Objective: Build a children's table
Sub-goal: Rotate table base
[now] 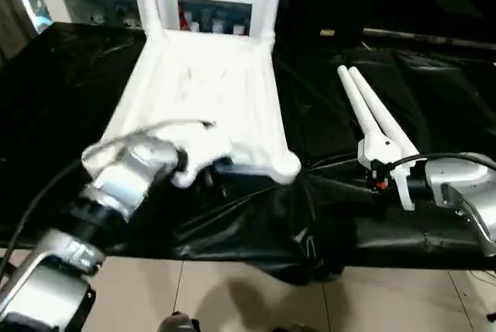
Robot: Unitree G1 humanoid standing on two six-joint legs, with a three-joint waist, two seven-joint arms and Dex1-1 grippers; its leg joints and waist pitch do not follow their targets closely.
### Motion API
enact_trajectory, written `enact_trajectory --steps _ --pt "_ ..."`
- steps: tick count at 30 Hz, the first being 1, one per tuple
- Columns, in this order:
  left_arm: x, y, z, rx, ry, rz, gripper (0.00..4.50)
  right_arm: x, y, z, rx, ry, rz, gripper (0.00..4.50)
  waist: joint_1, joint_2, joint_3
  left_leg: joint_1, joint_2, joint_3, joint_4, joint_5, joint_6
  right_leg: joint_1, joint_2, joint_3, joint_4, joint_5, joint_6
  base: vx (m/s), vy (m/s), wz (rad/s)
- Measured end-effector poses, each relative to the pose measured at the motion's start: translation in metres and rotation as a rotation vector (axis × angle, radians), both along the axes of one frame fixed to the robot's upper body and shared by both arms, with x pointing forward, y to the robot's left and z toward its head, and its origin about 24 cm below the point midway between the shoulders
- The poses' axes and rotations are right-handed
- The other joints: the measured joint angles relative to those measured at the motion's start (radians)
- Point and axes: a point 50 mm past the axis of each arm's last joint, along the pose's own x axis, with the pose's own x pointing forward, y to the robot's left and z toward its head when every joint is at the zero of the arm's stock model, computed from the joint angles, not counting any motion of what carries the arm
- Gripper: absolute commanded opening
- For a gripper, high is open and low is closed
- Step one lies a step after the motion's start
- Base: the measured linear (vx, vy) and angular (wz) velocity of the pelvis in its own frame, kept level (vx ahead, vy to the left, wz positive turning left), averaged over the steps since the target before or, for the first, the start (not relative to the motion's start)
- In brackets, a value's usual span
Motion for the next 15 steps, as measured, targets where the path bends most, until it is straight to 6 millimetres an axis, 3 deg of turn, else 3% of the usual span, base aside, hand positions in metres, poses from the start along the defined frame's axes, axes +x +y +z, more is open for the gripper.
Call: enact_trajectory --steps 4,10,15 --pt "-0.008 0.004 0.024 -0.140 -0.021 -0.026 3.28 0.005 0.003 -0.006 -0.006 -0.056 -0.095 3.86 0.000 0.004 -0.002 0.000 0.000 0.000 0.000 0.000 0.000 0.000 0.000 0.000 0.000 0.001 -0.002 0.000 0.000 0.00" --pt "-0.018 0.017 0.004 -0.101 0.055 -0.006 3.28 0.016 0.008 -0.040 -0.091 -0.083 -0.236 3.86 -0.002 0.004 -0.002 -0.001 0.000 0.000 -0.001 0.000 0.000 -0.001 0.001 0.000 -0.001 0.000 -0.001 0.000 0.000 0.00" --pt "-0.021 0.018 0.008 -0.088 0.057 -0.003 3.28 0.022 0.008 -0.054 -0.166 -0.109 -0.276 3.86 -0.002 0.004 -0.002 -0.001 0.000 0.000 -0.001 0.000 0.000 -0.001 0.001 0.001 -0.001 0.000 0.000 0.000 0.000 0.00"
